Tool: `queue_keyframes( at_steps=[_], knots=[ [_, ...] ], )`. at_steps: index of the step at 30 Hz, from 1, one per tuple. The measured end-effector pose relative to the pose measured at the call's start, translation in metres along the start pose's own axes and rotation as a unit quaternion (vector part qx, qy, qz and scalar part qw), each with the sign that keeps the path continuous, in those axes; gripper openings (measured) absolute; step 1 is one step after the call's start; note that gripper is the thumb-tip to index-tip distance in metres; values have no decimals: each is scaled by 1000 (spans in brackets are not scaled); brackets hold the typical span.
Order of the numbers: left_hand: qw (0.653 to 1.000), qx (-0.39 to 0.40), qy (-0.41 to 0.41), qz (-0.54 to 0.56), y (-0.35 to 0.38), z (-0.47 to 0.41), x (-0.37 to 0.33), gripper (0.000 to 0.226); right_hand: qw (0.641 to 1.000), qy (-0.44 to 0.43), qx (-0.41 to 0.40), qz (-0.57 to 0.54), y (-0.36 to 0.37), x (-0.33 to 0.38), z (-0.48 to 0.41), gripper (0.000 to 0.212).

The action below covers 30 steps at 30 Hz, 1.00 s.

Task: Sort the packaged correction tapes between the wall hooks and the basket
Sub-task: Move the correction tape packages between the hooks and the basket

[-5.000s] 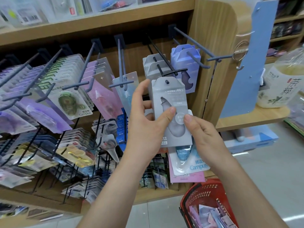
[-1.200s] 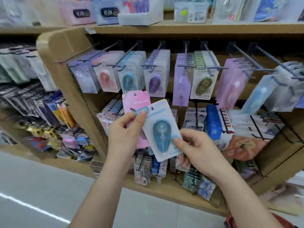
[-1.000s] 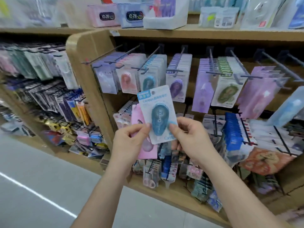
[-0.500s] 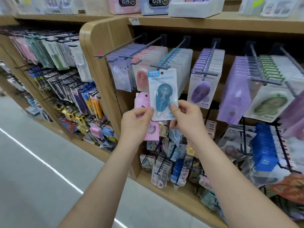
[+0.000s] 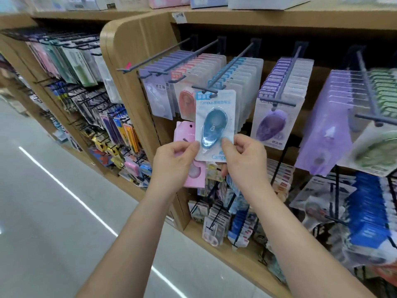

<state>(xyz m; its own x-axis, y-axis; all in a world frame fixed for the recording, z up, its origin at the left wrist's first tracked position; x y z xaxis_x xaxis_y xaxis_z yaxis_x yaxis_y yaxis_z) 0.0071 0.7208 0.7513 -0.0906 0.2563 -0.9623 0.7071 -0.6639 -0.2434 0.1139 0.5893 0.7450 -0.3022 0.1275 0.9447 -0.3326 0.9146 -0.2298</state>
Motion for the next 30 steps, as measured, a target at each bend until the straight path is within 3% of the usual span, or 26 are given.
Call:
queue_keyframes(
  at_steps=[7, 10, 15, 19, 24, 26, 28, 30],
  knots=[
    [990, -85, 81, -75, -7, -15, -33, 17, 988, -67, -65, 119, -14, 5, -13, 43],
    [990, -82, 112, -5, -9, -14, -39, 39, 984, -49, -77, 152, -10, 3, -24, 42],
    [987, -25, 73, 138, -1, -7, -28, 76, 982, 34, -80, 170, -3, -3, -48, 29],
    [980, 24, 41, 194, 3, -13, -19, 79, 972, 82, -100, 196, 1, -6, -64, 30],
    [969, 81, 30, 231, 6, -24, -16, 74, 968, 175, 7, 177, 5, -33, -46, 61],
    [965, 97, 27, 243, 9, -29, -13, 76, 978, 190, 58, 57, 1, -30, -20, 58],
    [957, 118, 28, 262, 14, -32, -12, 75, 958, 222, 162, -83, 7, -19, 8, 44],
    [949, 142, 22, 280, 20, -32, -12, 67, 950, 193, 212, -123, 12, -10, 23, 31]
  ],
)
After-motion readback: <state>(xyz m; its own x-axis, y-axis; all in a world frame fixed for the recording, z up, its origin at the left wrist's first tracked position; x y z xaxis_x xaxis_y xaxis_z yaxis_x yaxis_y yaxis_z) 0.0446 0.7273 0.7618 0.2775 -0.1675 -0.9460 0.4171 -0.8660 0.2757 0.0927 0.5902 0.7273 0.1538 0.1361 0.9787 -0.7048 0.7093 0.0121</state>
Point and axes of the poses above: each hand's wrist, its own z-axis away from the middle knuckle, its own y-axis out of the palm, x = y × z, the point moved 6 cm from there along -z, towards the middle knuckle, and after that the axes turned 3 degrees about y, right-handed, at the moved point
